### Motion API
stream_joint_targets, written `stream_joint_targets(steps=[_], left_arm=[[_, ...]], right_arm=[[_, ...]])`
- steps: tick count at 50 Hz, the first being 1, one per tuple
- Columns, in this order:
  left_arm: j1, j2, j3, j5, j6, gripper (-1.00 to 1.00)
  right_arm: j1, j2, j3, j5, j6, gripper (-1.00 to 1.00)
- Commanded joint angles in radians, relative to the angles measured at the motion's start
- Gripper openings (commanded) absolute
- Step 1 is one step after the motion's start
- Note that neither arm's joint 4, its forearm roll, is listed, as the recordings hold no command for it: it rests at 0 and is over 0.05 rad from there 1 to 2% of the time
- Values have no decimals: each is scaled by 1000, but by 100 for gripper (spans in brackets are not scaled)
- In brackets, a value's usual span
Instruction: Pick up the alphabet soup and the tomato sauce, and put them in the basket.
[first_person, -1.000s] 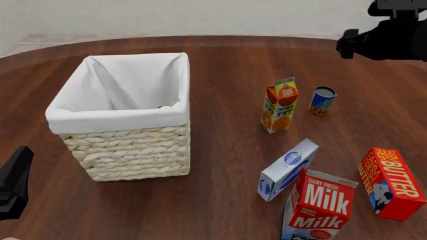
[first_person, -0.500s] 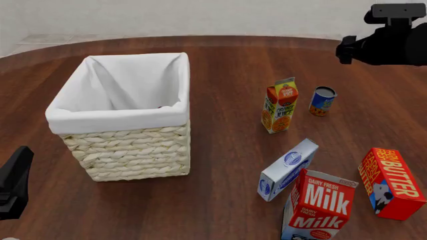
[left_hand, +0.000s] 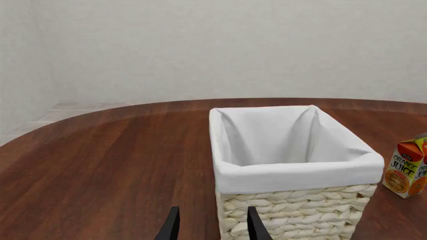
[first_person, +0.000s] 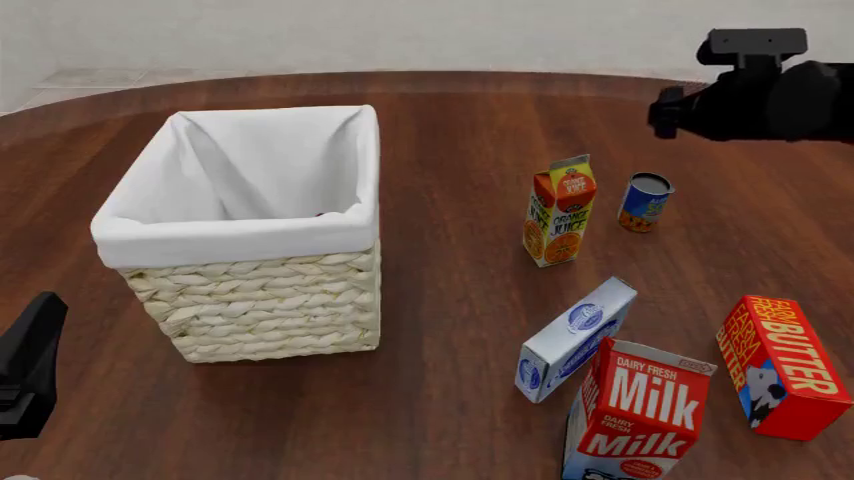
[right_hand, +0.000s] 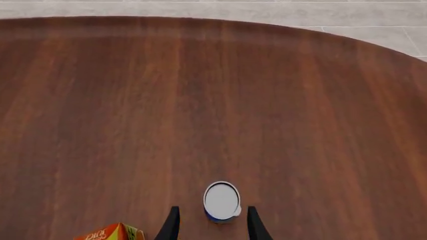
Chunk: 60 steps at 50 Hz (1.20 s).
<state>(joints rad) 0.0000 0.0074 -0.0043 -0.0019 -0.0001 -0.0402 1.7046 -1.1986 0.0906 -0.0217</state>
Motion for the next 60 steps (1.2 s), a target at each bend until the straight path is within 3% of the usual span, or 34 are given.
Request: stream_joint_targets(steps=[1,16,60], left_arm=[[0,0,0,0,0,100],[0,0,0,0,0,100],[0,0,0,0,0,100]], right_arm=[[-3,58,-19,-21,6,100],[-43,89,-13,-37,-30,100],[-40,182,-59,-38,-29,100]])
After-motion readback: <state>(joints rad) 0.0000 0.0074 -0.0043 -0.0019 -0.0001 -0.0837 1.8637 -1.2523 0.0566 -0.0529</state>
